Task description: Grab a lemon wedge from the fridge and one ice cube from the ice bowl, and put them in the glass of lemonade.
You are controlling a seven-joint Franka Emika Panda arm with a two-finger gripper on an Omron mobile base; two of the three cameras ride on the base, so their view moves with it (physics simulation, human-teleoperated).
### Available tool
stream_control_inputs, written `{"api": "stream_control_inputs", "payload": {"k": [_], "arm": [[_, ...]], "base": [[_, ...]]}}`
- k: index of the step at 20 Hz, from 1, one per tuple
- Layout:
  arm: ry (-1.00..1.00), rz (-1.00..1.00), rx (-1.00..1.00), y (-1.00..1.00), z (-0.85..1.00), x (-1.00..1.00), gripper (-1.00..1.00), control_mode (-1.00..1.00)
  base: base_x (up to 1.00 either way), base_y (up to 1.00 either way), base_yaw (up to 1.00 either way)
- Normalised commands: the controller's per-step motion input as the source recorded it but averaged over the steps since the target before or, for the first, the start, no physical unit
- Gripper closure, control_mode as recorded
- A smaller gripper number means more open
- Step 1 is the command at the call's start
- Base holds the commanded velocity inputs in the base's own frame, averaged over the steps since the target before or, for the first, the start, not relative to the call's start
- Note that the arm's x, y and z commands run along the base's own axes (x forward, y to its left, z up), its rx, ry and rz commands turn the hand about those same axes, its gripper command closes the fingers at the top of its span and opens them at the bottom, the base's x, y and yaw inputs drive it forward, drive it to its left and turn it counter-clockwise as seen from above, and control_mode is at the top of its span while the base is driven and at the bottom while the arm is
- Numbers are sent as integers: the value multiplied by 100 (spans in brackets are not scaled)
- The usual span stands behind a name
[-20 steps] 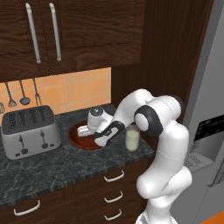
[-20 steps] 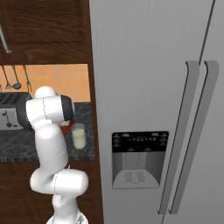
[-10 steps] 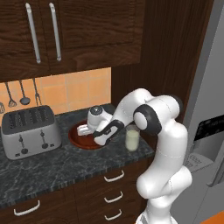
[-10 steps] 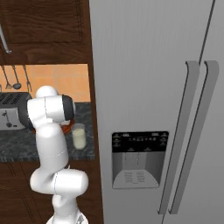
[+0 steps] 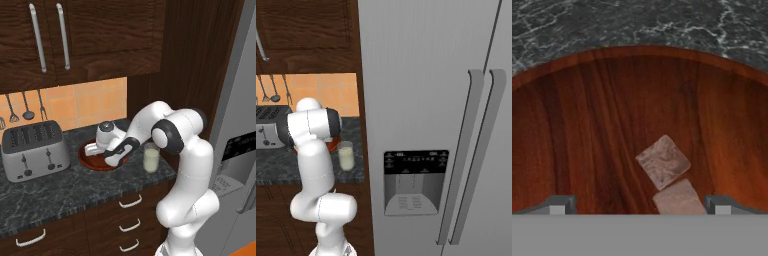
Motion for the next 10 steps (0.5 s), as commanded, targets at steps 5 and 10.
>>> {"api": "stream_control_inputs", "payload": {"k": [5, 10], "arm": [[0, 0, 0, 0, 0, 0, -100, -100], [0, 0, 0, 0, -20, 0, -100, -100]], "base": [[0, 0, 0], [0, 0, 0]]}}
